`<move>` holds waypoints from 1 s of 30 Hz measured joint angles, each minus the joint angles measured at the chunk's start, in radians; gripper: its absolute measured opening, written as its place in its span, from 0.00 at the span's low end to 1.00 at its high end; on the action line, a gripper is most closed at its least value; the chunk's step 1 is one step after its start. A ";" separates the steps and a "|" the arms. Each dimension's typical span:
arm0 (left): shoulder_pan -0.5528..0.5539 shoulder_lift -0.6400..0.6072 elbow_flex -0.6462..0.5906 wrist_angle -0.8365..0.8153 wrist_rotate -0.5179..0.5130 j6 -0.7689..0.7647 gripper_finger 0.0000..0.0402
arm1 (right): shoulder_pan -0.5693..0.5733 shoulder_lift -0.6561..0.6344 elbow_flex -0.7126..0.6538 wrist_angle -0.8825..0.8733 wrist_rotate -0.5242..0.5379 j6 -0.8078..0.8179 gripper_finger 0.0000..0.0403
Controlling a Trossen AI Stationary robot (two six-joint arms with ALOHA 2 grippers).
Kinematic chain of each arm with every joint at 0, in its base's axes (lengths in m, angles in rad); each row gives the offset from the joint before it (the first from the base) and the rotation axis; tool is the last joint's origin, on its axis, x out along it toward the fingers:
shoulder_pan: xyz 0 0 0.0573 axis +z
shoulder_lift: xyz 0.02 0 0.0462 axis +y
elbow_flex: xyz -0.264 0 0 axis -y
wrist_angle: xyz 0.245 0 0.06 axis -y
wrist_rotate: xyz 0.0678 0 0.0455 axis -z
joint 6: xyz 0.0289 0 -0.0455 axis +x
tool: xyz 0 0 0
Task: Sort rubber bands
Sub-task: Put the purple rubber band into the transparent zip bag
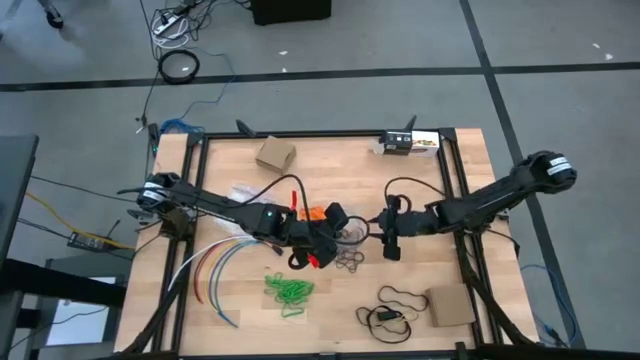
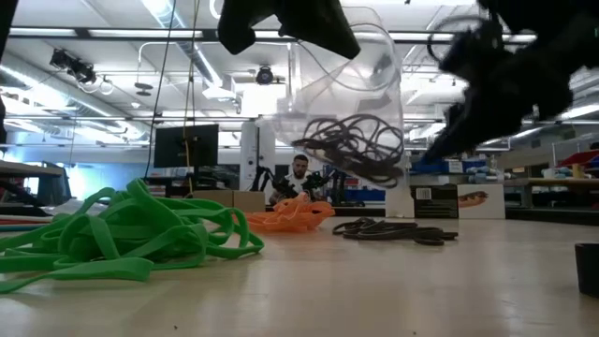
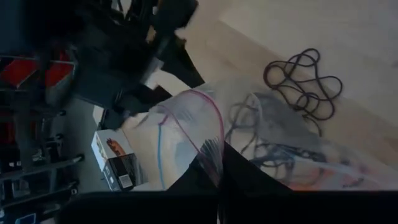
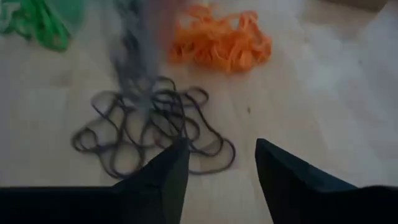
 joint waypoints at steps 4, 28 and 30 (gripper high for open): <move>0.001 0.000 0.000 0.003 0.000 -0.004 0.00 | -0.055 0.093 -0.060 0.169 -0.063 -0.086 0.40; 0.001 0.000 0.000 -0.046 0.011 -0.043 0.00 | -0.199 0.351 0.054 0.146 -0.182 -0.166 0.00; 0.001 0.000 0.000 -0.045 0.020 -0.043 0.00 | -0.198 0.281 0.049 0.077 -0.151 -0.163 0.00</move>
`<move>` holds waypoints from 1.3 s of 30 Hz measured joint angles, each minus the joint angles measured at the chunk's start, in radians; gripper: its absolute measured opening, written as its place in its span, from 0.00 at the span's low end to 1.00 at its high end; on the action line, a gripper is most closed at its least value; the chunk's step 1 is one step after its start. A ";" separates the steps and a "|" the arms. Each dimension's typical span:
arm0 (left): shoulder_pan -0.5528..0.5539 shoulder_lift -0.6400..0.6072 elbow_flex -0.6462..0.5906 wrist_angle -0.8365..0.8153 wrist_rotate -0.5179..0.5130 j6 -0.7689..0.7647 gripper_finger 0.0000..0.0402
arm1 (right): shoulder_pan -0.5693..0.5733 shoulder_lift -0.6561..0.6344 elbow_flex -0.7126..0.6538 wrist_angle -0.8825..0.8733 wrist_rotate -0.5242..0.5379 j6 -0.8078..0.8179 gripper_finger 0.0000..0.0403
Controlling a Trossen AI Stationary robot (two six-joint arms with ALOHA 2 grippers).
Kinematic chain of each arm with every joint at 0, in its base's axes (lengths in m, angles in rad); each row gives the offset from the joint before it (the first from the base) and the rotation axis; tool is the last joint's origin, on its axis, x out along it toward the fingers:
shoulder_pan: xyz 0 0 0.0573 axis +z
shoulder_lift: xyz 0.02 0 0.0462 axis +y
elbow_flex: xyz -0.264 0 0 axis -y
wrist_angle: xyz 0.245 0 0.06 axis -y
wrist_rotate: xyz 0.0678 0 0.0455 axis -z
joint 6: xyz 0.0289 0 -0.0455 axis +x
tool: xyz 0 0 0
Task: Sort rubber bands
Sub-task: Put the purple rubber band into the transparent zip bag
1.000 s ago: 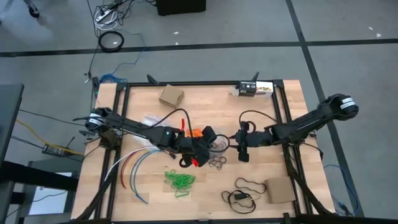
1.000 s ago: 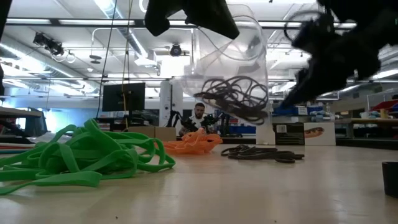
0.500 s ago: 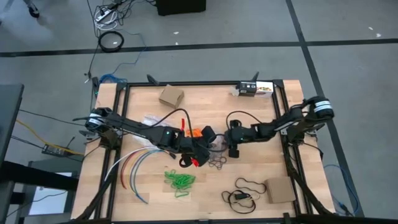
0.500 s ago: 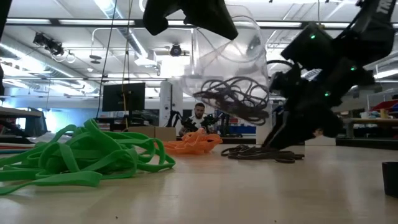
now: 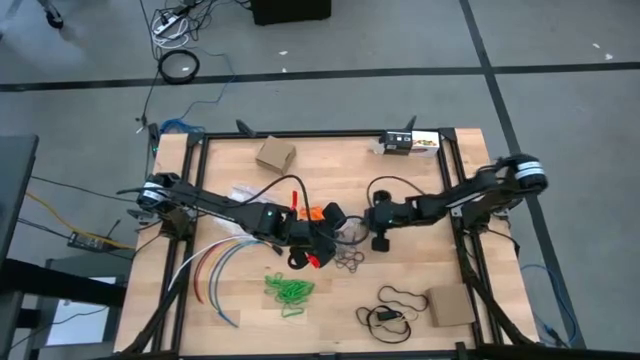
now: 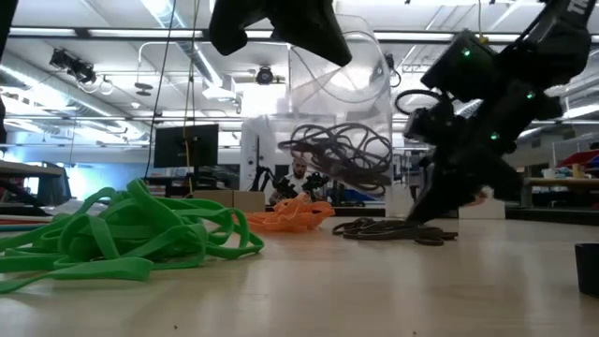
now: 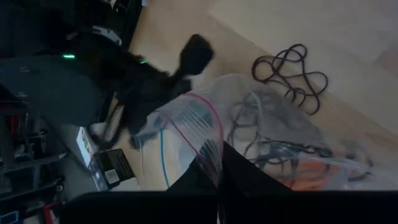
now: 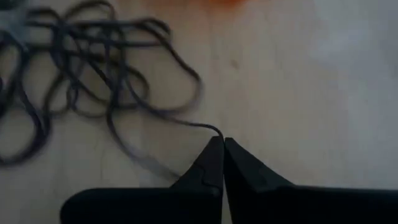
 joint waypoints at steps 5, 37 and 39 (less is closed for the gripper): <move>0.000 0.000 0.000 0.009 0.025 -0.001 0.00 | 0.021 -0.221 0.004 -0.096 0.091 0.004 0.00; 0.022 0.004 0.000 0.162 0.104 0.027 0.00 | 0.189 -0.378 0.535 -0.275 0.133 -0.269 0.00; 0.022 0.004 0.000 0.168 0.098 0.028 0.00 | 0.197 -0.352 0.552 -0.283 0.134 -0.269 0.00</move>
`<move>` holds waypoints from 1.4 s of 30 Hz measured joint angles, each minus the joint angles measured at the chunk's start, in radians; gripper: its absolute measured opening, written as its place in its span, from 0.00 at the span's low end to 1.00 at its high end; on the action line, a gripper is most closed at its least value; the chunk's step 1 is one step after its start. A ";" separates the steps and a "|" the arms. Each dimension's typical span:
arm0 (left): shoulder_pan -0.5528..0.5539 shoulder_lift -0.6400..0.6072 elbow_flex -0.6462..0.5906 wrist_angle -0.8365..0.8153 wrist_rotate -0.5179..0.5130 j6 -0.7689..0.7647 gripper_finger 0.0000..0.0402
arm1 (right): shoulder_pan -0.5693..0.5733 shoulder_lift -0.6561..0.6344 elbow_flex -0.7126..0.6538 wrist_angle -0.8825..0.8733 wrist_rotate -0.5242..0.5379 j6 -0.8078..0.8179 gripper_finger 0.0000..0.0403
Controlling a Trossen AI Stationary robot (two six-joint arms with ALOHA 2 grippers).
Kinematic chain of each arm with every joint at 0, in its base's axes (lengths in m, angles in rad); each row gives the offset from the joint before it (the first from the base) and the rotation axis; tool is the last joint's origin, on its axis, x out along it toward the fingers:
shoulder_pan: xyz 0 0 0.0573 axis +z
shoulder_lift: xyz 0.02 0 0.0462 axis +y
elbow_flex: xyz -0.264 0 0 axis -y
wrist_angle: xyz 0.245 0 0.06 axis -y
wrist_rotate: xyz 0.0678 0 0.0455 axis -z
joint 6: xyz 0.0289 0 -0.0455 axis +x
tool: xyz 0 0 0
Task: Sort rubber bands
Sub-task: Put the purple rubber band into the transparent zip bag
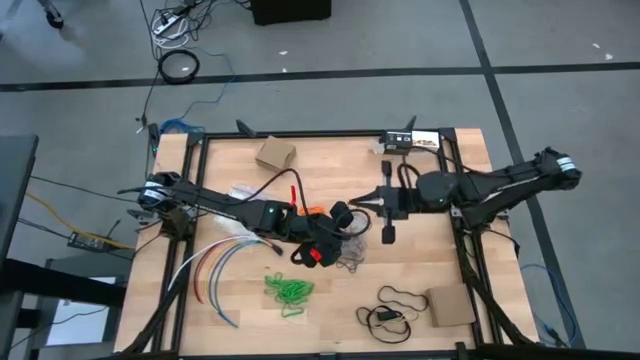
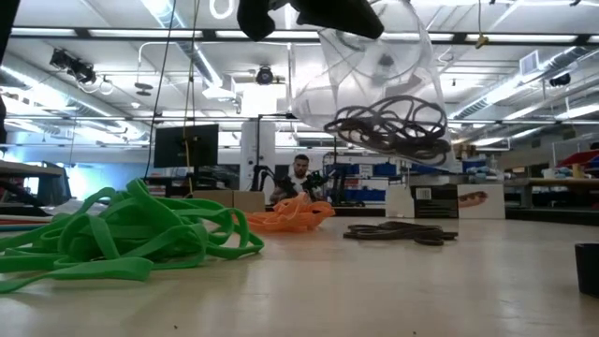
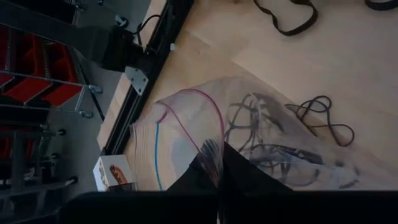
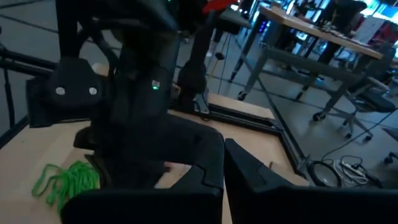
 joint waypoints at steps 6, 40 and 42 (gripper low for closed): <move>0.000 0.000 0.000 -0.005 -0.043 0.023 0.00 | 0.020 0.027 0.014 -0.027 0.002 0.023 0.00; -0.001 0.000 0.001 -0.016 -0.066 0.022 0.00 | 0.066 0.037 -0.221 -0.388 0.130 0.407 0.49; -0.001 0.000 0.001 -0.018 -0.066 0.021 0.00 | 0.052 0.038 -0.309 -0.297 0.109 0.407 0.47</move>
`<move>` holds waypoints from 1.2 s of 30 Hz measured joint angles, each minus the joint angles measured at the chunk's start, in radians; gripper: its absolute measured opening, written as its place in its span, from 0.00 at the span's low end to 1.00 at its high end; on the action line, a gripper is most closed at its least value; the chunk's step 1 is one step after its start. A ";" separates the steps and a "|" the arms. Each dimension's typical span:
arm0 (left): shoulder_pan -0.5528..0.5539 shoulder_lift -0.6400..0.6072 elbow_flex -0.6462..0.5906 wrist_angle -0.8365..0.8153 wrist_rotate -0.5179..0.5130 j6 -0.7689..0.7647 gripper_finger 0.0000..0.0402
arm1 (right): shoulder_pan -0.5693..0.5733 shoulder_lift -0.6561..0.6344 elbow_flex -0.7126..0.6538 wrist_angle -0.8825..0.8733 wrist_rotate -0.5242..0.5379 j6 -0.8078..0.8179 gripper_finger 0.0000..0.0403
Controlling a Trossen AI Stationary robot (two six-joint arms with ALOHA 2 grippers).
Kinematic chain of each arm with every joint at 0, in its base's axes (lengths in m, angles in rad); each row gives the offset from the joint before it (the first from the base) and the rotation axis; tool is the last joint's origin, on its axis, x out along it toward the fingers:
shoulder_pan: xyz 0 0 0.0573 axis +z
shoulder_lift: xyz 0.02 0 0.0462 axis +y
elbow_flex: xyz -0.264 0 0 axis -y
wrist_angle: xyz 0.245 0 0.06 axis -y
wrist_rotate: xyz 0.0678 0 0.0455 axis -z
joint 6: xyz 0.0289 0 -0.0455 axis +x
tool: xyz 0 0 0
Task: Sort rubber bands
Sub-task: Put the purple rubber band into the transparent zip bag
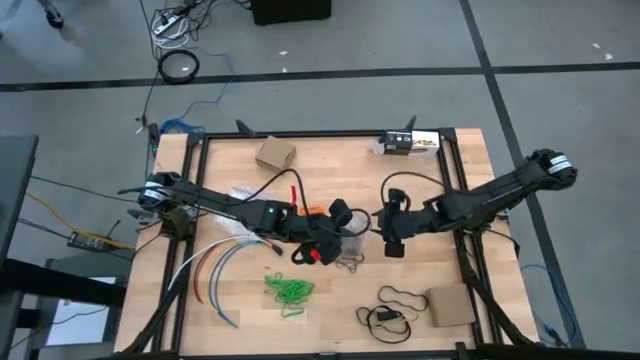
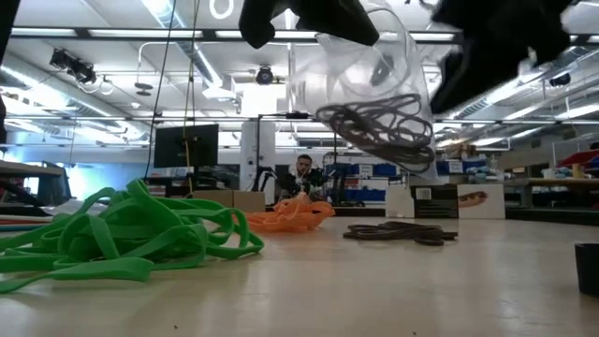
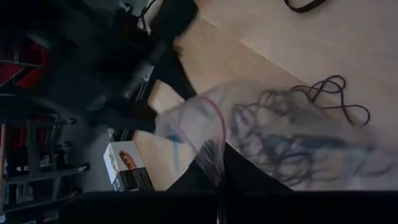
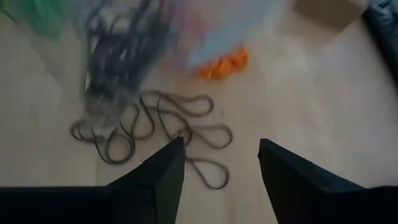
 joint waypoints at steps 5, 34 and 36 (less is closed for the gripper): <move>0.000 0.000 0.000 -0.023 0.000 -0.017 0.00 | -0.063 0.000 -0.206 0.223 -0.073 -0.011 0.43; 0.000 0.000 0.000 -0.037 0.019 -0.031 0.00 | -0.253 0.334 -0.362 0.729 -0.293 -0.109 0.01; 0.000 0.000 0.000 -0.039 0.019 -0.032 0.00 | -0.247 0.286 -0.364 0.699 -0.293 -0.094 0.00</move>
